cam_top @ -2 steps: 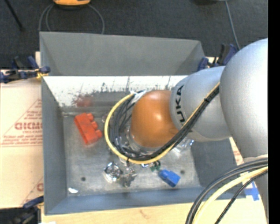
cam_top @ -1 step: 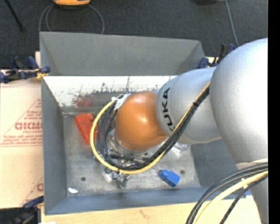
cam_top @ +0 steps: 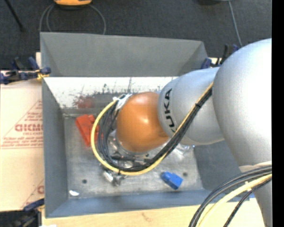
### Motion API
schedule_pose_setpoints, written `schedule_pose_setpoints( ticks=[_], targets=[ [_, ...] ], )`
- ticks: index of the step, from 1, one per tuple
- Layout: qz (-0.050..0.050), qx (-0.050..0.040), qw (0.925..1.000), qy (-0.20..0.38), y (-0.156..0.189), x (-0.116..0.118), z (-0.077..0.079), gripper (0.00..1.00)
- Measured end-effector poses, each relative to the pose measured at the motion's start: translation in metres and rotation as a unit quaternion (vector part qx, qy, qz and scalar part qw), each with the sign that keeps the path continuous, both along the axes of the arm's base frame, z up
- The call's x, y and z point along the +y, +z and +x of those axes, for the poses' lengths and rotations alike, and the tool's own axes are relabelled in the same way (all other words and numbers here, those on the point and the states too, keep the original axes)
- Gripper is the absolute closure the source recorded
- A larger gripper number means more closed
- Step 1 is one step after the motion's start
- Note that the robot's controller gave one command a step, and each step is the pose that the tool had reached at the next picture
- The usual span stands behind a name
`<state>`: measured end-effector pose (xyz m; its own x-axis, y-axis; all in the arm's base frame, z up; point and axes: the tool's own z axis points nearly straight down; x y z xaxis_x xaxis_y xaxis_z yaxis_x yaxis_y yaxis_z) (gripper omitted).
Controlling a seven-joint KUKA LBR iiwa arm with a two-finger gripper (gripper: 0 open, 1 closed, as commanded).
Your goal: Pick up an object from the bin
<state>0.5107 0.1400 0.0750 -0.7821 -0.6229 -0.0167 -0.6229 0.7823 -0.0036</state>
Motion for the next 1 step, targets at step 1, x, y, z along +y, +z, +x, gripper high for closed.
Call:
schedule_pose_setpoints(
  ticks=[1],
  targets=[
    [-0.003, 0.0026, 0.9979, 0.065, 0.1404, -0.0046, -0.0151, 1.00]
  ],
)
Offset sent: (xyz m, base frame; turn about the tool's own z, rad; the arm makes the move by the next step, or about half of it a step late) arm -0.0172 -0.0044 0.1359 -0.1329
